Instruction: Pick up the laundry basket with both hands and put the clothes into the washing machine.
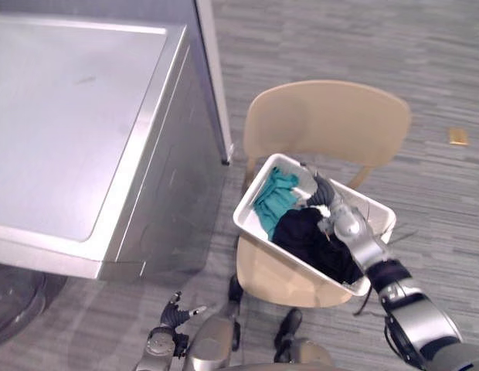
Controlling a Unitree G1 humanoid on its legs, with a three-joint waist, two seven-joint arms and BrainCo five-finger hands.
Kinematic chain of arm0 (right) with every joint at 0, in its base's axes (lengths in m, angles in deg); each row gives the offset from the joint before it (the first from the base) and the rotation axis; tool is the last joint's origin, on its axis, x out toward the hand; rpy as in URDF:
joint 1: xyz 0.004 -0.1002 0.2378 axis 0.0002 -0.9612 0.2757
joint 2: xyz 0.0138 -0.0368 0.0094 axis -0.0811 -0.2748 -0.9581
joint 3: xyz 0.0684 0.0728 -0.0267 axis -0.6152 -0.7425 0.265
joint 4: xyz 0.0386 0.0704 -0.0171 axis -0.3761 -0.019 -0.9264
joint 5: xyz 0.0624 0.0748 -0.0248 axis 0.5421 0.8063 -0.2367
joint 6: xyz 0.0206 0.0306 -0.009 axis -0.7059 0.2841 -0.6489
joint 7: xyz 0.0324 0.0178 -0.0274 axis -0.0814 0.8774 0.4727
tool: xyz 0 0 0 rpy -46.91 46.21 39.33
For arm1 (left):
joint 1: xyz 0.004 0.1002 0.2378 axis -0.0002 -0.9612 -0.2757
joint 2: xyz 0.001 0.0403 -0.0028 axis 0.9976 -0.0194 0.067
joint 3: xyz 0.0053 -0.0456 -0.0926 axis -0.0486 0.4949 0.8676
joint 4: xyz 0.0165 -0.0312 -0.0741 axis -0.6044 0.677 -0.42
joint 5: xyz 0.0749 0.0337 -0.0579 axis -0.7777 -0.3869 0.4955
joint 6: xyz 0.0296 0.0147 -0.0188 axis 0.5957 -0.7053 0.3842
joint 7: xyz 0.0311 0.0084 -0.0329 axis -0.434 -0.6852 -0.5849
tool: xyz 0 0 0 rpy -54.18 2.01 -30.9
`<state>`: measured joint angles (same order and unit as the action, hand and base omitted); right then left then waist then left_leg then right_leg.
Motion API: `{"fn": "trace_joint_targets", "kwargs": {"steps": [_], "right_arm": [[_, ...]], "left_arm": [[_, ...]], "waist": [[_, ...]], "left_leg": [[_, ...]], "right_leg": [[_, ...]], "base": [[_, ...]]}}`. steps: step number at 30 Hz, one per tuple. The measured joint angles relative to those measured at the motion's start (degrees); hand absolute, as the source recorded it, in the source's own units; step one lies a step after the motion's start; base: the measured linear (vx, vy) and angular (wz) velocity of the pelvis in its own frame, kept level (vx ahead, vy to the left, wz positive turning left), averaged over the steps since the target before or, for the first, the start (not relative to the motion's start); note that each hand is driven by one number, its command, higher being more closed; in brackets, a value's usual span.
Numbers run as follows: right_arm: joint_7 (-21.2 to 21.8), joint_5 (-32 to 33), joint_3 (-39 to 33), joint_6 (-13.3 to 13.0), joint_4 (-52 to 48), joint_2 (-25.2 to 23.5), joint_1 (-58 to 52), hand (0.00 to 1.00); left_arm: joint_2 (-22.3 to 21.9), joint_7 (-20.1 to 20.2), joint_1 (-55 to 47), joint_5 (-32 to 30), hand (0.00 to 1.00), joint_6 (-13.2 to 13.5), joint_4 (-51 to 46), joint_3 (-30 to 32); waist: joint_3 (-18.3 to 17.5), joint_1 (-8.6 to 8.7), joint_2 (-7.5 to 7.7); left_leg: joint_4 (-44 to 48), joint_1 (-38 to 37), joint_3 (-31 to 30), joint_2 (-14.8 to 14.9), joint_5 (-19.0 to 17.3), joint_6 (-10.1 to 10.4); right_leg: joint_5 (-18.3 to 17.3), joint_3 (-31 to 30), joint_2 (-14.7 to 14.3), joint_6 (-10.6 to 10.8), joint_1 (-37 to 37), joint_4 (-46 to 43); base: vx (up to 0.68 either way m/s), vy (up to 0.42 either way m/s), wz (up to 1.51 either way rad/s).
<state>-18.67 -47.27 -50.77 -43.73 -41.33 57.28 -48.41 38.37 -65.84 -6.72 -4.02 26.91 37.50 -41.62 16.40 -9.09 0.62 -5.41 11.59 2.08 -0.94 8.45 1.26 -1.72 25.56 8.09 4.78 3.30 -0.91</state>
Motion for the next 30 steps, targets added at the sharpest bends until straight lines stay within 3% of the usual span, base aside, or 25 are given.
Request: {"fn": "trace_joint_targets", "kwargs": {"steps": [4,10,16,24,29,30], "right_arm": [[-1.20,-1.21,0.24,1.50,8.90,0.03,8.83,0.00],[-1.39,-2.55,4.16,2.81,16.14,1.98,13.88,0.00],[-2.50,-3.22,4.71,4.34,20.06,2.25,16.86,0.00],[-6.03,-6.99,3.83,6.96,26.23,2.68,21.55,0.00],[-6.32,-10.51,4.97,8.33,27.65,2.54,21.79,0.00],[-6.33,-11.61,5.42,8.61,27.76,2.41,21.98,1.00]], "left_arm": [[0.00,-0.12,0.63,0.48,0.00,0.35,-0.11,0.01],[-0.22,-0.64,3.17,2.08,0.00,0.70,0.27,-0.09],[-0.66,-1.13,5.42,2.65,0.00,0.77,0.46,-0.30],[-1.73,-2.38,8.21,5.01,0.00,1.67,0.00,-2.49],[-2.55,-2.81,10.39,6.37,0.00,1.84,-0.01,-2.95],[-2.73,-3.22,10.89,6.38,0.00,1.92,0.00,-2.95]], "waist": [[4.44,-1.49,-0.47],[7.43,-2.94,-1.36],[8.78,-3.06,-2.13],[10.26,-4.44,-4.83],[10.61,-5.99,-5.56],[10.62,-6.03,-5.57]], "left_leg": [[0.01,1.14,-2.42,-0.12,0.32,0.44],[1.94,4.22,-4.48,-0.21,0.38,0.53],[2.48,5.94,-6.46,-0.58,0.38,0.53],[2.88,9.94,-7.99,0.44,1.71,1.32],[2.31,11.60,-9.77,0.79,2.97,2.13],[2.16,12.10,-10.16,0.79,3.55,2.96]], "right_leg": [[-0.35,2.66,-0.01,-0.41,0.11,-0.76],[-1.16,4.61,0.33,-1.59,2.20,-3.79],[-4.40,6.45,0.86,-1.57,3.38,-6.00],[-5.94,7.14,0.32,-2.27,7.91,-9.05],[-6.66,8.13,0.00,-2.89,9.64,-10.01],[-6.71,8.64,-0.04,-2.93,9.96,-10.06]], "base": [[0.06,-0.009,0.36],[0.03,0.017,0.25],[-0.02,-0.002,0.17],[-0.04,-0.005,0.05],[-0.03,-0.021,0.11],[-0.03,-0.033,0.20]]}}
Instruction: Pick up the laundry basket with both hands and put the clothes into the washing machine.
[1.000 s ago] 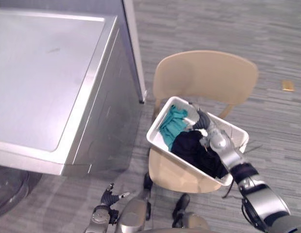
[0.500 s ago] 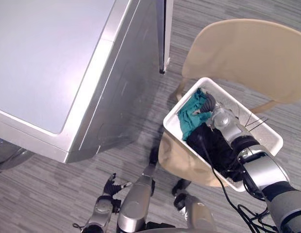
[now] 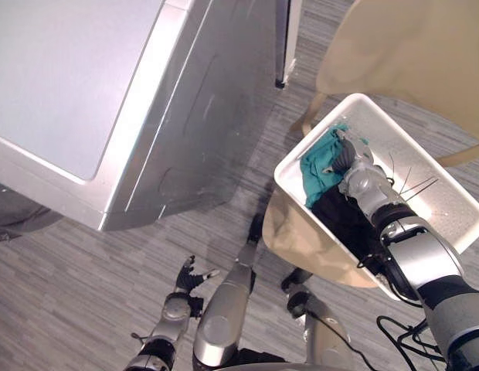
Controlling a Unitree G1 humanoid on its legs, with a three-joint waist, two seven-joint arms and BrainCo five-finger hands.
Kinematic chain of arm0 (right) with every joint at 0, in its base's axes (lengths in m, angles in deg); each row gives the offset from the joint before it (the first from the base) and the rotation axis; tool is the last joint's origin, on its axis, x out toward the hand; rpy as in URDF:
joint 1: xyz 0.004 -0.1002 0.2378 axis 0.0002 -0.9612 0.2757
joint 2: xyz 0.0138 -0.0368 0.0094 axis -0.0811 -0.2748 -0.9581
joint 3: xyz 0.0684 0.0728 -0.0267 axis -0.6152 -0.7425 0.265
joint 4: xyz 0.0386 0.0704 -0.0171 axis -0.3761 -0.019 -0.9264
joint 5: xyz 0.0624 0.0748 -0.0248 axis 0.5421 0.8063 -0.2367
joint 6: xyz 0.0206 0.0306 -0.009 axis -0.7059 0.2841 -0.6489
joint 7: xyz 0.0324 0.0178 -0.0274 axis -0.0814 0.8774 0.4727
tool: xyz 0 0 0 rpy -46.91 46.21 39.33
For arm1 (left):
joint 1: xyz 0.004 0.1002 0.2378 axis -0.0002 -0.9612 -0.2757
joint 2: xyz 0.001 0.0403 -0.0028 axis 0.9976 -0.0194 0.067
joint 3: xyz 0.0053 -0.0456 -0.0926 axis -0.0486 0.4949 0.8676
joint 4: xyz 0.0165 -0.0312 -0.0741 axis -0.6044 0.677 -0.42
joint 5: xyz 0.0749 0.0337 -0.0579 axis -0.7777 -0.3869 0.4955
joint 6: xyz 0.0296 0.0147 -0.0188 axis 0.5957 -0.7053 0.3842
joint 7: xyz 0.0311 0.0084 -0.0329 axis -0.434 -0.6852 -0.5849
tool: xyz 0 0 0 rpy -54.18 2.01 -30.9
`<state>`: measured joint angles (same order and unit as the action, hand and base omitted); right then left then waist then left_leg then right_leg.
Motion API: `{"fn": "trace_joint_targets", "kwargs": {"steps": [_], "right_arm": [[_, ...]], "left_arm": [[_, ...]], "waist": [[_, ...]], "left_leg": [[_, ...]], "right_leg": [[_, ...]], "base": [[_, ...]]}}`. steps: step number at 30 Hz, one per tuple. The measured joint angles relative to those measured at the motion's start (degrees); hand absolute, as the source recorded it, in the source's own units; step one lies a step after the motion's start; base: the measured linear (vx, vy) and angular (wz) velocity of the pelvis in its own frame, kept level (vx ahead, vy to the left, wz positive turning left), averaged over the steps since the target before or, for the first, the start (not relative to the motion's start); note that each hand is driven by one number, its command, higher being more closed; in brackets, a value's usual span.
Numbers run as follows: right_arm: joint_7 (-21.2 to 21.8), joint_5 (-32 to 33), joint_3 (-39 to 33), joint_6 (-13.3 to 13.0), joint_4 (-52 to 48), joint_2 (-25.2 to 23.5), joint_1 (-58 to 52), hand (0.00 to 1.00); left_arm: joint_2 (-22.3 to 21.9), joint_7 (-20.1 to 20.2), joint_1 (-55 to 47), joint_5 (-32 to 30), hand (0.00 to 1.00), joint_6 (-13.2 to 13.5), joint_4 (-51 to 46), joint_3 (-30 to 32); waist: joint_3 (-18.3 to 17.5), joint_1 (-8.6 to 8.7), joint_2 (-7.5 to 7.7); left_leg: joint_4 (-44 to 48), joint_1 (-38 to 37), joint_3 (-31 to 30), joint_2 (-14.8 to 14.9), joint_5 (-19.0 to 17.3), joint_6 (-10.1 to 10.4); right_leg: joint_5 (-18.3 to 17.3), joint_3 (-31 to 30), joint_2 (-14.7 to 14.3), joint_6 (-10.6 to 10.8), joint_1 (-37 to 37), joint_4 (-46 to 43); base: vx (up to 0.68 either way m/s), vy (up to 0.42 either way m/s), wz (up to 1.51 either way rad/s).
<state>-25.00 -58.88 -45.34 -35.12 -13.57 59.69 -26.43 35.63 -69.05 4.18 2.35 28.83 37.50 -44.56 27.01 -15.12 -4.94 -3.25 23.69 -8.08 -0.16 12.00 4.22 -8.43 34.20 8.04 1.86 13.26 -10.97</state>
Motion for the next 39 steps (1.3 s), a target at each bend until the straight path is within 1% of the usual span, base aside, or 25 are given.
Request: {"fn": "trace_joint_targets", "kwargs": {"steps": [1,4,9,12,13,14,17,20,21,22,23,24,25,27,28,29,30,32,33,34,35,36,37,38,39], "right_arm": [[-0.06,-0.72,0.61,0.23,0.00,-0.35,0.19,1.00],[-0.94,-3.02,1.00,0.38,-0.21,-0.42,0.42,1.00],[-1.23,-3.14,1.73,0.24,-2.37,-0.35,0.23,1.00],[-0.81,-1.21,3.26,-0.69,-2.80,-1.12,-0.28,1.00],[-0.70,-0.12,3.26,-0.93,-2.99,-1.40,-0.95,1.00],[-0.56,0.99,3.23,-1.25,-3.04,-1.90,-1.57,1.00],[0.52,3.21,2.76,-1.61,-5.35,-2.52,-3.06,1.00],[0.45,5.68,0.76,-1.65,-10.74,-2.57,-5.97,1.00],[0.44,7.68,-0.94,-1.70,-15.47,-2.61,-7.99,1.00],[0.43,8.54,-1.80,-1.76,-17.65,-2.85,-8.73,1.00],[0.36,11.04,-2.65,-2.12,-20.81,-3.41,-9.76,1.00],[0.24,15.17,-4.87,-3.28,-26.41,-4.75,-11.59,1.00],[0.20,16.88,-5.86,-3.97,-28.34,-5.26,-12.33,1.00],[0.02,22.87,-8.51,-5.49,-35.10,-6.90,-16.10,1.00],[0.03,23.94,-9.08,-5.86,-36.52,-7.37,-17.44,1.00],[0.12,26.56,-10.00,-6.76,-39.48,-8.33,-20.71,1.00],[0.13,27.27,-10.36,-6.85,-40.66,-8.94,-21.96,1.00],[0.46,30.47,-10.73,-7.13,-45.60,-11.41,-26.70,1.00],[0.53,31.37,-10.72,-7.31,-47.75,-12.32,-28.56,1.00],[0.89,32.59,-10.77,-8.31,-50.34,-13.98,-31.06,1.00],[1.67,34.37,-10.70,-9.03,-52.72,-15.91,-33.12,1.00],[1.74,34.83,-10.65,-9.18,-53.79,-16.71,-34.08,1.00],[2.14,36.55,-10.59,-9.48,-56.75,-18.17,-36.35,1.00],[2.94,38.29,-10.17,-10.36,-59.06,-19.06,-38.15,1.00],[3.19,39.09,-9.77,-10.91,-60.14,-19.25,-38.89,1.00]], "left_arm": [[-0.14,-0.33,0.31,0.07,0.00,0.00,0.02,0.00],[-0.25,-0.35,0.64,0.36,0.00,-0.05,0.09,0.00],[-0.39,-0.37,1.28,0.89,0.00,-0.05,0.27,0.08],[-0.79,-0.34,1.90,0.88,0.00,-0.10,0.57,0.28],[-1.10,-0.33,2.02,0.88,0.00,-0.10,0.52,0.39],[-1.28,-0.32,2.13,0.88,0.00,-0.12,0.51,0.56],[-1.54,-0.28,2.08,0.86,0.00,-0.21,0.58,1.47],[-1.76,-0.27,1.87,0.86,0.00,-0.35,0.60,2.96],[-1.77,-0.25,1.78,0.83,0.00,-0.38,0.62,2.97],[-1.77,-0.25,1.65,0.81,0.00,-0.38,0.63,3.04],[-1.79,-0.21,1.21,0.76,0.00,-0.36,0.64,3.77],[-1.60,-0.25,0.51,0.75,0.00,-0.37,0.68,5.23],[-1.37,-0.21,0.42,0.75,0.00,-0.42,0.86,5.23],[-1.28,-0.21,-0.23,0.67,0.00,-0.86,1.35,5.24],[-1.28,-0.20,-0.61,0.68,0.00,-0.88,1.52,5.28],[-1.19,-0.23,-0.99,0.64,0.00,-1.17,1.77,5.38],[-1.13,-0.23,-1.14,0.64,0.00,-1.33,2.04,5.45],[-1.10,-0.22,-2.34,0.47,0.00,-1.42,2.62,6.38],[-1.12,-0.23,-2.65,0.24,0.00,-1.46,2.74,6.40],[-1.21,-0.21,-3.38,-0.13,0.00,-1.67,2.83,6.43],[-1.19,-0.21,-4.50,-0.28,0.00,-1.72,2.80,6.66],[-1.19,-0.21,-4.97,-0.32,0.00,-1.79,2.83,6.83],[-1.17,-0.22,-5.96,-0.35,0.00,-2.09,2.87,6.92],[-1.19,-0.23,-7.08,-0.36,0.00,-2.35,2.85,6.93],[-1.25,-0.23,-7.56,-0.40,0.00,-2.46,2.89,6.92]], "waist": [[0.01,0.00,-0.01],[0.07,-0.07,-0.13],[0.09,-0.16,-0.18],[0.09,-0.60,-0.18],[0.09,-1.12,-0.17],[0.09,-1.28,-0.17],[0.10,-1.29,-0.14],[0.18,-1.02,-0.01],[0.17,-0.72,0.04],[0.14,-0.39,0.11],[0.06,0.38,0.26],[-0.33,1.85,1.00],[-0.49,2.21,1.30],[-1.74,3.69,2.53],[-2.35,3.90,2.96],[-3.70,4.45,3.78],[-4.16,4.68,4.06],[-6.06,5.29,5.34],[-6.96,5.43,5.54],[-8.54,5.83,5.59],[-9.41,6.59,5.65],[-10.00,6.84,5.66],[-11.66,6.99,5.75],[-13.35,7.15,5.67],[-14.20,7.19,5.40]], "left_leg": [[-0.19,0.35,-0.38,0.03,0.38,0.52],[-0.88,0.80,-1.84,0.19,0.92,0.07],[-0.91,1.17,-4.05,0.20,0.92,0.07],[-0.91,1.17,-4.57,0.23,0.92,0.08],[-0.90,1.16,-4.56,0.28,0.97,0.14],[-0.90,1.15,-4.53,0.20,1.41,0.77],[-0.88,0.33,-4.22,0.34,1.47,0.81],[-0.89,-1.48,-3.44,0.52,1.46,0.81],[-0.92,-2.89,-2.57,0.65,1.46,0.81],[-1.01,-3.47,-2.36,0.79,1.46,0.81],[-1.32,-4.25,-1.95,1.04,1.46,0.81],[-2.00,-5.09,-1.23,1.57,1.46,0.80],[-2.01,-5.22,-1.10,1.76,1.46,0.80],[-2.02,-5.62,-0.54,2.15,1.46,0.80],[-2.02,-5.67,-0.41,2.20,1.45,0.81],[-2.04,-6.11,-0.39,2.19,1.45,0.81],[-2.05,-6.42,-0.38,2.16,1.44,0.82],[-2.10,-8.14,0.38,2.11,1.39,0.83],[-2.11,-8.63,0.58,2.11,1.37,0.84],[-2.11,-9.15,0.84,2.17,1.37,0.84],[-2.15,-10.56,1.35,2.14,1.35,0.86],[-2.16,-11.01,1.57,2.13,1.34,0.87],[-2.18,-11.88,2.39,2.15,1.27,0.93],[-2.22,-12.66,3.22,2.37,0.64,1.01],[-2.24,-12.95,3.60,2.65,-0.06,0.48]], "right_leg": [[-0.11,0.33,-0.07,-0.17,0.24,-0.02],[-1.41,0.84,-0.32,-0.19,0.86,-0.87],[-3.14,2.09,-0.32,-0.20,1.10,-2.73],[-3.80,2.27,-0.31,-0.48,1.13,-3.51],[-3.85,2.25,-0.30,-0.54,1.19,-3.69],[-3.85,2.24,-0.25,-0.55,1.10,-3.70],[-3.83,1.85,-0.27,-0.57,0.52,-3.75],[-3.57,1.29,-0.24,-0.88,-0.98,-3.68],[-3.43,0.39,-0.26,-0.91,-2.10,-3.59],[-3.30,0.11,-0.32,-0.94,-2.48,-3.50],[-3.17,-0.13,-0.60,-0.90,-3.11,-3.18],[-3.10,-0.96,-1.12,-0.93,-3.41,-2.74],[-3.10,-1.16,-1.22,-0.93,-3.38,-2.71],[-3.10,-1.51,-1.43,-0.93,-3.53,-2.69],[-3.10,-1.61,-1.46,-0.93,-3.54,-2.67],[-3.10,-1.57,-1.54,-0.92,-4.18,-2.33],[-3.10,-1.56,-1.55,-0.92,-4.59,-2.12],[-3.04,-2.11,-1.69,-0.82,-6.42,-1.00],[-3.03,-2.37,-1.80,-0.79,-6.96,-0.63],[-2.78,-2.58,-1.83,-0.42,-7.43,-0.57],[-2.74,-2.95,-1.75,-0.35,-8.71,-0.49],[-2.66,-3.06,-1.75,-0.22,-9.18,-0.28],[-2.57,-3.69,-1.81,-0.05,-9.95,0.53],[-2.49,-4.49,-2.05,0.17,-10.56,1.17],[-2.44,-4.73,-2.30,0.24,-10.71,1.32]], "base": [[-0.04,-0.039,0.19],[-0.03,-0.045,0.15],[-0.02,-0.037,0.19],[0.00,-0.038,0.11],[0.01,-0.040,0.06],[0.01,-0.032,0.06],[0.01,-0.033,-0.01],[-0.01,-0.022,-0.11],[-0.05,-0.021,-0.23],[-0.06,-0.024,-0.26],[-0.09,-0.043,-0.29],[-0.09,-0.042,-0.29],[-0.13,-0.064,-0.31],[-0.08,-0.045,-0.14],[-0.03,-0.035,0.00],[-0.01,-0.031,0.02],[-0.02,-0.046,0.03],[-0.02,-0.034,-0.09],[-0.03,-0.030,-0.13],[-0.04,-0.023,-0.11],[-0.05,-0.018,-0.10],[-0.07,-0.010,-0.18],[-0.08,-0.010,-0.26],[-0.09,-0.012,-0.32],[-0.10,0.001,-0.28]]}}
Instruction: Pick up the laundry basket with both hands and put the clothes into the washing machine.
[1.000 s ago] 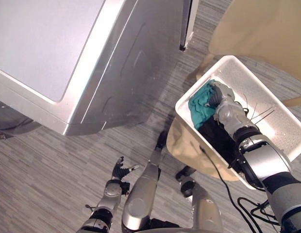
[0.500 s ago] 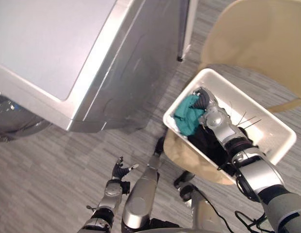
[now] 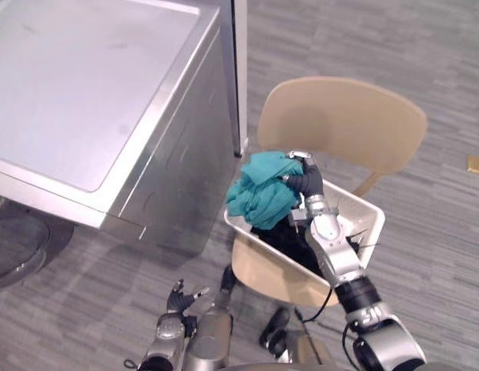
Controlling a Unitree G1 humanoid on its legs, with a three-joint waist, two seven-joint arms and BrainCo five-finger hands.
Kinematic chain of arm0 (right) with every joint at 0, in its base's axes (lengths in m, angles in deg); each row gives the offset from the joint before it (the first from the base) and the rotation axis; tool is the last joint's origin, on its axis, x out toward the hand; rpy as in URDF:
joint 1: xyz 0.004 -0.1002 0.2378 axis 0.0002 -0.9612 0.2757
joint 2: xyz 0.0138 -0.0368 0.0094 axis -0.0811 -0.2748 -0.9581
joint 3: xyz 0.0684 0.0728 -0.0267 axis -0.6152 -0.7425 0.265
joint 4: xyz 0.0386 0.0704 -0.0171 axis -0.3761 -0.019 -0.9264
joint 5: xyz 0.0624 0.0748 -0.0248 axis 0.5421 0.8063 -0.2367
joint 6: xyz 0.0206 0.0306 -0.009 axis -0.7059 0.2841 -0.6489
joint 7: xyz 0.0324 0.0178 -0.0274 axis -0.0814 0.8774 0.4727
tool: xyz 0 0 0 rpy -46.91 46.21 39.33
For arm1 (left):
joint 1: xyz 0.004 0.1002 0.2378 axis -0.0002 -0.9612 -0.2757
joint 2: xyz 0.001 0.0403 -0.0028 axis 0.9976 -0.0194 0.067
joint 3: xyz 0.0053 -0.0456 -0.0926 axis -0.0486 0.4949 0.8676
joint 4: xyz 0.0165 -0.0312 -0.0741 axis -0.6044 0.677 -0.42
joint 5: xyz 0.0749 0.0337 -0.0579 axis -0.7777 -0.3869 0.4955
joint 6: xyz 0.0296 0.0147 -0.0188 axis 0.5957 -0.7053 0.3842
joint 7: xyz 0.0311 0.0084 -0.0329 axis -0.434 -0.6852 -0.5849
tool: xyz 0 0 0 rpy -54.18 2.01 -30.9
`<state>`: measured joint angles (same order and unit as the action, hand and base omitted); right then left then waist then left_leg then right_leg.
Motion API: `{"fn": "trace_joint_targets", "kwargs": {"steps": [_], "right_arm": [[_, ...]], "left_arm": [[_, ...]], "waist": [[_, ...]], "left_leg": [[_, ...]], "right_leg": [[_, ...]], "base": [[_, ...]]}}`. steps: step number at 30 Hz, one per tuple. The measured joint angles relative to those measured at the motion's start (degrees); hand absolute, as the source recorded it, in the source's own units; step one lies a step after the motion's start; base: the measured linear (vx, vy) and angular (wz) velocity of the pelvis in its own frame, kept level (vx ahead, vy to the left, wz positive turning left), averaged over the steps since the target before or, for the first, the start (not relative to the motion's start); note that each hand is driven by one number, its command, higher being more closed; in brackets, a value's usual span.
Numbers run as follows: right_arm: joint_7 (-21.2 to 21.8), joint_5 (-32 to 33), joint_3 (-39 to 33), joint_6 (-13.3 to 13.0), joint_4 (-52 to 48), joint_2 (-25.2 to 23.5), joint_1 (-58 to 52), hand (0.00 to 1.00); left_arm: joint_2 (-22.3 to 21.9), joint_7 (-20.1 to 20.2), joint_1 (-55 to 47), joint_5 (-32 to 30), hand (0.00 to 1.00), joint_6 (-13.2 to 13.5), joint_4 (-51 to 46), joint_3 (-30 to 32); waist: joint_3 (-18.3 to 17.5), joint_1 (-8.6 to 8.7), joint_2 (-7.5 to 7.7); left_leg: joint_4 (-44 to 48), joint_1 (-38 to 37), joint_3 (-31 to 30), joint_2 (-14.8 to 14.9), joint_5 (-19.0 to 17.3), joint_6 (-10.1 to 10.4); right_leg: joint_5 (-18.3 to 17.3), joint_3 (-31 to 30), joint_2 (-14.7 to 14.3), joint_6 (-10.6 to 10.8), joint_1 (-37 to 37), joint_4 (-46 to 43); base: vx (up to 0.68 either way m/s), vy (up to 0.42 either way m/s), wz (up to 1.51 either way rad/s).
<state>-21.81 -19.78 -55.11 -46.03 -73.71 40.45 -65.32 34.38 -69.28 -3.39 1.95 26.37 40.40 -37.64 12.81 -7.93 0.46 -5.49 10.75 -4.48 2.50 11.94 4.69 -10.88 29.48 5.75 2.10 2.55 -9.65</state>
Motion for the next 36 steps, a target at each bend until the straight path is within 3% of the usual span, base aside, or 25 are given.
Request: {"fn": "trace_joint_targets", "kwargs": {"steps": [2,6,8,9,10,12,13,15,17,19,20,21,23,25,27,29,31,36], "right_arm": [[2.05,3.65,1.25,-1.69,-4.40,-0.62,-2.66,1.00],[4.59,7.89,3.59,-3.29,-8.99,-0.68,-5.37,1.00],[5.13,8.59,4.05,-3.77,-9.72,-0.69,-6.02,1.00],[5.71,8.61,4.06,-3.83,-9.70,-0.59,-6.56,1.00],[5.73,8.54,4.05,-3.85,-9.70,-0.58,-6.83,1.00],[5.52,7.56,3.88,-3.87,-9.58,-0.56,-6.96,1.00],[5.48,7.35,3.87,-3.87,-9.52,-0.53,-6.95,1.00],[5.26,5.22,5.04,-3.92,-7.49,-0.54,-5.38,1.00],[4.55,3.71,5.35,-4.06,-5.11,0.40,-4.20,1.00],[4.02,1.84,4.62,-4.06,-3.41,2.41,-3.45,1.00],[3.67,0.55,3.26,-4.01,-1.69,3.96,-3.02,1.00],[3.30,-0.15,2.74,-3.97,-1.02,4.32,-2.80,1.00],[2.26,-1.47,0.25,-3.44,-0.19,4.89,-2.75,1.00],[2.01,-2.58,-0.55,-3.43,-0.20,5.37,-2.57,1.00],[2.03,-3.64,0.07,-3.40,-0.21,5.67,-2.49,1.00],[2.18,-4.78,1.02,-3.39,-0.26,6.06,-2.67,1.00],[2.19,-5.36,0.88,-3.28,-0.26,6.12,-2.73,1.00],[3.39,-7.71,2.86,-3.12,-0.16,4.30,-2.54,1.00]], "left_arm": [[0.46,-0.03,-1.36,0.00,0.00,-0.09,0.37,-0.08],[1.22,-0.02,-1.84,-0.02,0.00,-0.04,0.43,-0.60],[1.35,-0.03,-1.70,-0.08,0.00,-0.03,0.39,-2.32],[1.51,0.00,-1.45,-0.09,0.00,0.02,0.38,-3.81],[1.71,0.01,-1.24,-0.05,0.00,0.08,0.38,-4.66],[2.36,-0.06,0.08,0.12,0.00,0.87,0.25,-5.28],[2.36,-0.11,0.25,0.23,0.00,0.93,0.13,-5.25],[2.16,-0.77,-0.91,1.08,0.00,1.33,-3.54,-4.40],[1.05,-1.72,-2.77,1.96,0.00,1.73,-7.81,-4.22],[0.25,-2.44,-4.37,3.05,0.00,2.11,-12.01,-5.22],[-0.32,-2.62,-3.98,3.79,0.00,2.27,-13.67,-6.97],[-0.49,-2.61,-4.08,4.07,0.00,2.38,-14.61,-7.79],[-0.73,-2.44,-5.10,4.04,0.00,2.45,-20.32,-10.32],[-0.68,-2.44,-7.17,4.04,0.00,3.42,-27.84,-11.14],[-0.60,-2.45,-8.15,4.00,0.00,5.12,-33.70,-11.30],[-0.56,-2.49,-7.63,3.41,0.00,6.61,-37.73,-12.93],[-0.52,-2.51,-5.99,2.59,0.00,7.11,-39.60,-14.93],[1.59,-2.83,-3.20,-0.50,0.00,7.70,-45.01,-18.48]], "waist": [[-1.73,0.93,0.45],[-2.33,1.00,1.27],[-2.33,1.50,1.28],[-2.35,2.85,1.20],[-2.40,3.05,1.31],[-2.46,4.08,2.24],[-2.53,3.84,2.39],[-2.34,1.83,1.54],[-2.18,0.76,-1.39],[-1.32,0.97,-3.36],[-0.73,0.84,-3.59],[-0.58,1.04,-3.37],[-0.25,2.73,-2.54],[-0.30,3.37,-2.46],[-0.82,3.67,-3.28],[-1.36,4.12,-4.16],[-1.90,4.05,-4.92],[-2.68,3.85,-3.88]], "left_leg": [[-0.03,-2.00,1.30,0.44,-1.81,-0.53],[-0.05,-4.44,2.55,0.57,-2.23,-0.72],[-0.05,-4.58,0.90,-0.35,-2.24,-0.73],[0.08,-3.91,-2.00,-1.39,-1.85,-0.26],[0.51,-3.38,-3.17,-1.81,-1.65,-0.13],[5.81,1.22,-8.92,-5.01,-1.30,-0.50],[6.69,2.00,-9.87,-5.59,-1.30,-0.50],[8.17,4.55,-13.31,-5.53,0.22,1.30],[5.83,5.22,-15.96,-2.29,0.85,2.15],[2.74,5.66,-15.82,0.20,-0.84,1.35],[1.58,6.58,-10.44,0.81,-6.61,-1.63],[2.45,7.58,-6.34,0.74,-6.88,-2.85],[10.24,9.59,3.76,-2.42,-6.62,-3.08],[18.15,8.71,7.05,-2.41,-7.18,-3.07],[22.90,5.06,7.69,-0.27,-9.98,-1.89],[14.52,-2.42,6.85,1.93,-10.43,-0.75],[8.88,-4.16,5.55,2.67,-10.08,-0.24],[4.00,-5.13,2.09,0.82,-8.84,-0.34]], "right_leg": [[-0.03,-1.26,-0.52,0.19,-1.61,0.62],[0.07,-2.77,-0.33,0.39,-3.08,-0.12],[-1.80,-4.12,1.45,0.25,-0.86,-6.75],[-3.18,-9.38,2.22,-0.66,2.08,-14.52],[-3.88,-11.97,2.29,-0.39,3.04,-17.00],[-8.13,-22.21,2.10,1.74,4.76,-23.50],[-9.03,-23.70,1.77,2.33,4.66,-23.64],[-13.09,-27.34,-1.52,0.25,2.58,-18.77],[-11.03,-24.60,-5.01,-1.16,2.56,-16.63],[-9.70,-20.50,-6.81,-2.81,2.55,-15.70],[-7.38,-17.47,-6.24,-4.41,2.61,-13.44],[-6.69,-15.81,-5.32,-4.71,2.75,-12.62],[-4.23,-10.70,-0.47,-4.55,2.93,-10.07],[-1.46,-8.85,1.47,-4.22,3.04,-6.82],[1.16,-6.89,1.58,-3.86,2.67,-3.48],[2.68,-4.25,1.25,-2.82,2.62,-1.86],[3.50,-2.21,0.52,-1.91,2.61,-1.05],[4.49,-2.12,1.46,-0.25,1.60,-0.22]], "base": [[-0.08,0.010,-0.25],[-0.06,-0.008,-0.21],[-0.04,-0.013,0.40],[-0.04,-0.021,0.85],[-0.04,-0.045,1.31],[-0.07,-0.136,1.63],[-0.12,-0.218,1.45],[-0.16,-0.250,0.76],[-0.22,-0.239,0.50],[-0.28,-0.239,1.04],[-0.28,-0.190,1.17],[-0.26,-0.113,1.25],[-0.21,-0.053,1.27],[-0.17,-0.012,0.91],[-0.13,0.038,0.59],[-0.06,0.103,0.62],[-0.05,0.166,0.73],[-0.05,0.145,0.54]]}}
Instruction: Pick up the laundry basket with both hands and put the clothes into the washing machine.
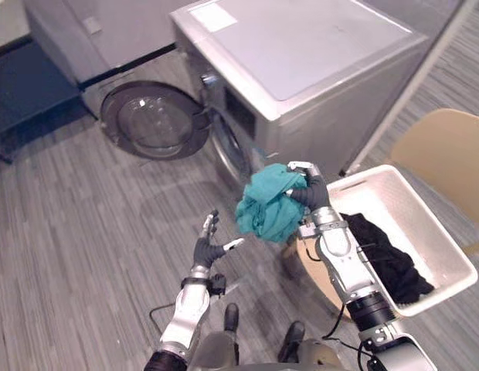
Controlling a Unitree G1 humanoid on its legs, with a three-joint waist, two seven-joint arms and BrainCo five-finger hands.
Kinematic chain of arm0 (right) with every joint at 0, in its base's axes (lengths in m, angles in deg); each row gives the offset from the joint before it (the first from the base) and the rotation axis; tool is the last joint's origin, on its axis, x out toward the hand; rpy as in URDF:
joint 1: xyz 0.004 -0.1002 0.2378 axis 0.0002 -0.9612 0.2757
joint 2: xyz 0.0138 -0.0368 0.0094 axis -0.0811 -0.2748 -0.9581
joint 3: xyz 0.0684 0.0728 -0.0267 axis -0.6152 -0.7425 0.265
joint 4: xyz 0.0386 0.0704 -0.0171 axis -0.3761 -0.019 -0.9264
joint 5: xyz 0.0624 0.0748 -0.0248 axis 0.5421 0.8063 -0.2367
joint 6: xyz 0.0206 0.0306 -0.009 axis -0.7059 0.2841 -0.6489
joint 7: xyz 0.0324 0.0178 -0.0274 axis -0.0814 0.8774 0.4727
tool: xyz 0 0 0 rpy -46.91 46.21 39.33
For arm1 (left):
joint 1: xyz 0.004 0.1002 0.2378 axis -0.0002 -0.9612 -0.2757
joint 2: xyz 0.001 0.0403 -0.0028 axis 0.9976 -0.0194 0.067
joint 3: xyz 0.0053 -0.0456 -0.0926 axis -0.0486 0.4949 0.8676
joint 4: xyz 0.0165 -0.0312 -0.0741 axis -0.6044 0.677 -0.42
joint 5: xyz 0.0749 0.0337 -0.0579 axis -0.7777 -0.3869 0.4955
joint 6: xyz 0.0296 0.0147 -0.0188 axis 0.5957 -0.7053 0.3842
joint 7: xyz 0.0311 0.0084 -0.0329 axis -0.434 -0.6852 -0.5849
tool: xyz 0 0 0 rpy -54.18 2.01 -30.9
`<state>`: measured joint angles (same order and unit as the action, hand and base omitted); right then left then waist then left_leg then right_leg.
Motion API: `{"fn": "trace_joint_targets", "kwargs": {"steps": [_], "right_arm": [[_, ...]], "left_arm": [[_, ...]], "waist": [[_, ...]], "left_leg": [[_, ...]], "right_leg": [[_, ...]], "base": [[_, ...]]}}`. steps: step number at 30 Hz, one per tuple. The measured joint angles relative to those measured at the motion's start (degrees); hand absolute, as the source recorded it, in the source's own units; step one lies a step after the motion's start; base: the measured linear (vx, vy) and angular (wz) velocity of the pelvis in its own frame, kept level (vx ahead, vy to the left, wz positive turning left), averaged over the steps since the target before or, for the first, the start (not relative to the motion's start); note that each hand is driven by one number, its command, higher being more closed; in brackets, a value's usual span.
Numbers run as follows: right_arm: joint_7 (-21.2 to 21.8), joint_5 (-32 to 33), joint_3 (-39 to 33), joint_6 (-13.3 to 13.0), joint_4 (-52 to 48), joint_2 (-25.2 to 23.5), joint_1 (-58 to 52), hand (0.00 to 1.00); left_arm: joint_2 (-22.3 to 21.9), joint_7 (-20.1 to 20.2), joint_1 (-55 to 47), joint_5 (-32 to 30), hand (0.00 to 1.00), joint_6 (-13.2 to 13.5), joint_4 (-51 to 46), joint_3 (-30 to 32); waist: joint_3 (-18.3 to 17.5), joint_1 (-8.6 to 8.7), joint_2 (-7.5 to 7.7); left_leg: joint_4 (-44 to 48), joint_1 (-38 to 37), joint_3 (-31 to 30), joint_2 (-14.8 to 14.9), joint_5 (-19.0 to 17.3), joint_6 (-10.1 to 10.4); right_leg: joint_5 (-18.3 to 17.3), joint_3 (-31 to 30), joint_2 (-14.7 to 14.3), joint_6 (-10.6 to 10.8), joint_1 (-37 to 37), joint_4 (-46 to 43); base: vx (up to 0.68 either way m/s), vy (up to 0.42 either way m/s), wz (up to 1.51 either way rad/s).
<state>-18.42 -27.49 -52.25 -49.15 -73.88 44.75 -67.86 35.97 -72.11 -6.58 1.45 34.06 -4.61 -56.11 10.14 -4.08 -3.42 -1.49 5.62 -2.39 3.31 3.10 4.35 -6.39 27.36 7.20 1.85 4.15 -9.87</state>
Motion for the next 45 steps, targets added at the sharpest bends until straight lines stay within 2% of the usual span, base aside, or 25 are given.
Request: {"fn": "trace_joint_targets", "kwargs": {"steps": [5,10,11,16,17,23,26,28,31,33,35,39,42,45], "right_arm": [[1.70,-0.42,6.34,0.01,0.07,-1.26,0.31,1.00],[3.71,-0.29,11.56,0.23,0.07,-1.70,0.50,1.00],[3.97,0.34,12.37,0.46,0.08,-1.78,0.77,1.00],[6.19,6.50,15.49,0.88,0.11,-1.66,0.89,1.00],[6.24,7.56,15.72,1.02,0.20,-1.59,0.89,0.00],[6.15,8.26,17.38,1.03,0.21,-1.37,0.89,0.00],[5.61,6.42,17.70,1.02,0.20,-1.35,0.88,0.00],[4.88,4.18,17.24,0.97,0.05,-1.34,0.85,0.00],[3.50,-3.05,14.15,0.93,-1.69,-1.05,-0.83,0.00],[2.48,-7.53,12.08,0.81,-4.26,-0.80,-3.39,0.00],[0.80,-14.74,8.31,0.51,-7.47,0.62,-8.81,0.00],[0.00,-18.00,3.70,0.51,-7.76,2.86,-14.43,0.00],[0.09,-20.63,0.28,0.55,-6.05,4.89,-19.17,0.00],[1.35,-22.15,-0.87,0.55,1.96,5.07,-22.07,0.00]], "left_arm": [[2.89,-0.11,1.76,-3.67,0.00,0.48,-1.64,-1.62],[2.98,-0.18,4.62,-6.59,0.00,0.46,0.08,-4.93],[2.80,-1.00,5.42,-8.05,1.00,0.25,0.70,-4.97],[3.16,-2.57,8.27,-9.74,1.00,0.25,3.79,-5.93],[3.17,-2.59,8.41,-9.73,1.00,0.26,4.13,-5.97],[3.16,-3.73,8.67,-9.49,1.00,0.30,5.91,-6.41],[3.14,-3.84,8.68,-8.37,1.00,0.30,6.64,-6.27],[3.09,-3.80,8.68,-8.38,1.00,0.29,6.80,-6.23],[2.90,-3.74,8.34,-8.37,1.00,0.24,7.45,-5.62],[2.75,-3.73,7.59,-8.32,1.00,0.24,7.46,-4.00],[2.67,-3.81,5.80,-7.39,1.00,0.28,8.06,-0.20],[2.87,-3.78,2.94,-6.64,1.00,0.25,11.38,3.80],[2.92,-3.38,-1.40,-4.90,1.00,0.11,12.16,7.23],[2.99,-3.15,-2.96,-3.21,1.00,0.06,17.56,10.27]], "waist": [[-2.20,-0.07,0.28],[-5.05,0.01,0.50],[-5.40,0.01,0.65],[-6.21,0.05,0.67],[-6.25,0.03,0.71],[-7.08,0.14,0.79],[-7.47,0.12,1.09],[-7.58,0.16,1.24],[-7.68,0.13,1.41],[-7.77,0.18,1.57],[-8.14,0.19,2.17],[-8.44,0.48,2.67],[-8.43,1.71,2.76],[-8.42,1.79,2.74]], "left_leg": [[-0.73,-1.10,-0.31,-1.06,0.47,-0.69],[-0.75,-1.58,-0.18,-0.60,0.77,-0.54],[-0.75,-1.80,-0.19,-0.30,0.90,-0.34],[-1.77,-2.41,-0.37,1.37,1.78,0.69],[-1.81,-2.38,-0.38,1.78,1.89,0.86],[-2.45,-2.12,0.11,2.86,2.33,1.53],[-2.45,-2.23,0.84,3.60,2.42,1.68],[-2.47,-2.14,1.02,3.59,2.49,1.78],[-2.50,-2.19,1.07,3.58,2.55,1.89],[-2.52,-2.45,1.08,3.59,2.57,1.91],[-2.61,-3.09,1.52,3.63,2.56,1.90],[-2.63,-3.49,1.90,3.54,2.55,1.88],[-2.61,-3.51,1.94,3.53,2.55,1.88],[-2.59,-3.41,2.54,3.72,2.55,1.88]], "right_leg": [[0.83,-1.75,0.37,1.28,-1.12,0.88],[1.15,-2.55,-0.16,1.17,-1.35,1.01],[1.21,-2.81,-0.34,1.07,-1.52,1.02],[1.30,-3.79,-2.21,-0.04,-1.71,1.39],[1.35,-3.89,-2.62,-0.28,-1.63,1.50],[1.11,-4.76,-4.01,-1.14,-0.23,0.86],[0.59,-5.36,-4.21,-1.75,0.60,-0.54],[0.20,-5.58,-4.23,-1.96,1.23,-1.41],[-0.92,-5.82,-4.02,-2.11,2.05,-3.42],[-1.57,-6.03,-3.90,-2.16,2.32,-4.48],[-2.70,-6.81,-3.77,-2.29,2.82,-6.03],[-3.83,-7.11,-3.44,-2.01,3.18,-7.11],[-3.47,-7.09,-3.50,-2.56,3.08,-6.91],[-3.10,-7.31,-3.94,-2.28,2.94,-5.89]], "base": [[-0.06,0.063,0.07],[-0.03,-0.023,-0.07],[-0.02,-0.046,-0.03],[-0.05,-0.079,-0.04],[-0.06,-0.098,-0.07],[-0.02,-0.066,-0.10],[0.02,-0.066,-0.12],[0.02,-0.045,-0.07],[0.01,-0.038,0.00],[0.01,-0.042,0.00],[0.02,-0.062,-0.10],[0.00,-0.033,-0.04],[0.00,0.000,0.00],[0.00,-0.009,-0.05]]}}
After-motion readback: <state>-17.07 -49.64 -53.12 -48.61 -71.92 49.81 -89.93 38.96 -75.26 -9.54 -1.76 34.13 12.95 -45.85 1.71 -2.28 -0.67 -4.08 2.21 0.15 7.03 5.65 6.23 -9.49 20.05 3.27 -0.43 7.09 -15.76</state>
